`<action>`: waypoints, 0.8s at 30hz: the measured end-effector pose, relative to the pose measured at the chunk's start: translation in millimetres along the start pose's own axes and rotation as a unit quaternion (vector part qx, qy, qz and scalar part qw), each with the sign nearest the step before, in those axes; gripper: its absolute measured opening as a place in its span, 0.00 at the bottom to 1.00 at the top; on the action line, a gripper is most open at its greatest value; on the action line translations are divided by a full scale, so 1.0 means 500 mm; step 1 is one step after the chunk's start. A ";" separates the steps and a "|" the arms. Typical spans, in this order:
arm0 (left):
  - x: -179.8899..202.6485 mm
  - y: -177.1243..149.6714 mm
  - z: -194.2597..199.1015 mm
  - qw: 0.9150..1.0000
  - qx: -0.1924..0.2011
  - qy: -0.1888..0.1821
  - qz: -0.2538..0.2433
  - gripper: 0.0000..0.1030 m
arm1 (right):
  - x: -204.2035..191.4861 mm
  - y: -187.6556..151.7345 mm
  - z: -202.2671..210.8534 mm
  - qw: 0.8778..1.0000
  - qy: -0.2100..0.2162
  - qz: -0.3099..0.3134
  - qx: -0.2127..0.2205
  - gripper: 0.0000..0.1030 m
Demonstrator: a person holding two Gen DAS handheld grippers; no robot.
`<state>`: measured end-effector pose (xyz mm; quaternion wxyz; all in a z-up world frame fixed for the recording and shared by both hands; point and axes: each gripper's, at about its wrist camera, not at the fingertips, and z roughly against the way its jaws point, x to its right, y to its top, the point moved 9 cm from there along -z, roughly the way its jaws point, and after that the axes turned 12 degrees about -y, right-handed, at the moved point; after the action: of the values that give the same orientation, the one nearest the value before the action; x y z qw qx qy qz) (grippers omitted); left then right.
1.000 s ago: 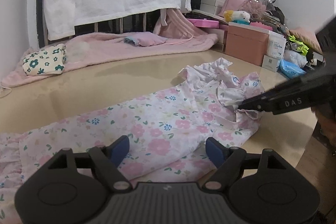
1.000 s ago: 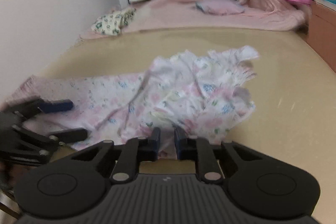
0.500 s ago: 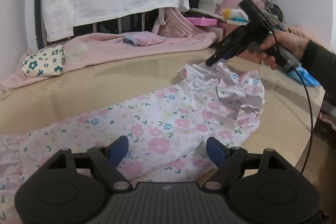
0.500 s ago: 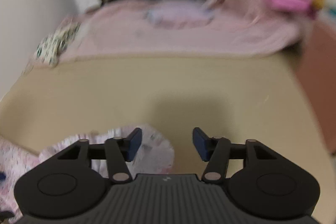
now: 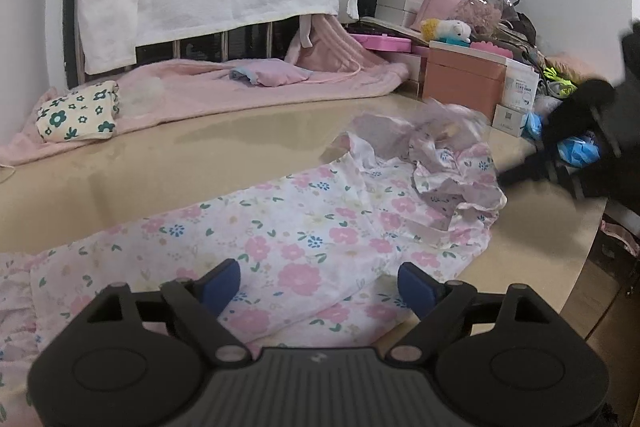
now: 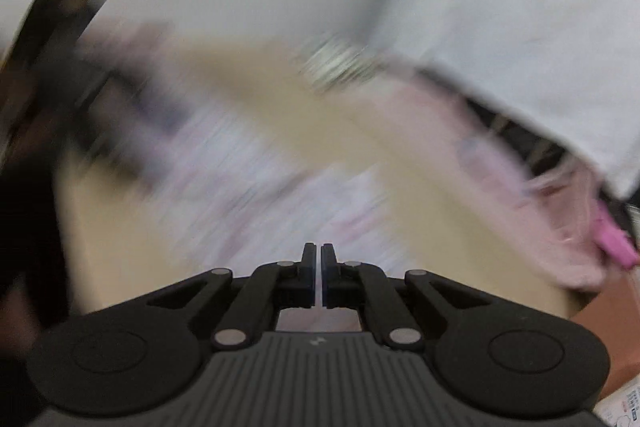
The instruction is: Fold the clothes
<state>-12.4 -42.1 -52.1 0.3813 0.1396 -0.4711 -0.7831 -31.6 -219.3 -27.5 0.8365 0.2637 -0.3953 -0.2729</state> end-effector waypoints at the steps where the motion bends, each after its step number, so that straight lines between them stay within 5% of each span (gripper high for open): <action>1: 0.000 0.000 0.000 1.000 -0.001 0.000 -0.001 0.83 | -0.024 -0.010 0.002 1.000 0.006 0.021 -0.013 0.06; 4: -0.001 0.000 0.001 1.000 0.001 -0.002 0.002 0.83 | -0.022 0.006 0.027 1.000 0.018 0.009 -0.010 0.26; 6: 0.000 0.000 0.000 1.000 0.000 -0.002 0.001 0.84 | 0.040 0.049 0.041 0.998 -0.016 -0.044 0.043 0.62; 8: 0.001 0.000 -0.001 1.000 -0.002 -0.001 -0.001 0.84 | 0.117 0.082 0.018 0.991 -0.059 -0.095 0.073 0.74; 11: 0.001 0.000 -0.001 1.000 -0.002 -0.002 -0.001 0.85 | 0.214 0.099 -0.091 0.987 -0.058 -0.144 0.032 0.70; 12: 0.001 0.000 0.000 1.000 -0.001 -0.003 0.001 0.85 | 0.232 0.096 -0.132 0.988 -0.043 -0.150 0.015 0.62; 13: 0.000 0.000 0.001 1.000 0.000 -0.004 0.002 0.85 | 0.237 0.084 -0.169 0.988 -0.019 -0.151 -0.010 0.52; 14: 0.000 -0.001 0.001 1.000 0.001 -0.005 0.003 0.85 | 0.236 0.069 -0.197 0.987 0.003 -0.154 -0.040 0.09; 15: 0.000 -0.001 0.001 1.000 0.001 -0.005 0.004 0.85 | 0.229 0.060 -0.217 0.987 0.024 -0.150 -0.058 0.01; 20: 0.002 -0.001 0.001 1.000 -0.001 -0.005 0.002 0.85 | 0.175 0.071 -0.079 0.996 -0.005 -0.066 0.055 0.01; 24: 0.001 0.000 0.001 1.000 0.001 -0.005 0.003 0.85 | 0.082 0.029 -0.002 0.998 -0.019 0.038 0.040 0.01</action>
<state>-13.0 -42.0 -51.6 0.3810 0.1342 -0.4740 -0.7824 -5.4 -236.1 2.6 0.8273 0.2766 -0.4316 -0.2296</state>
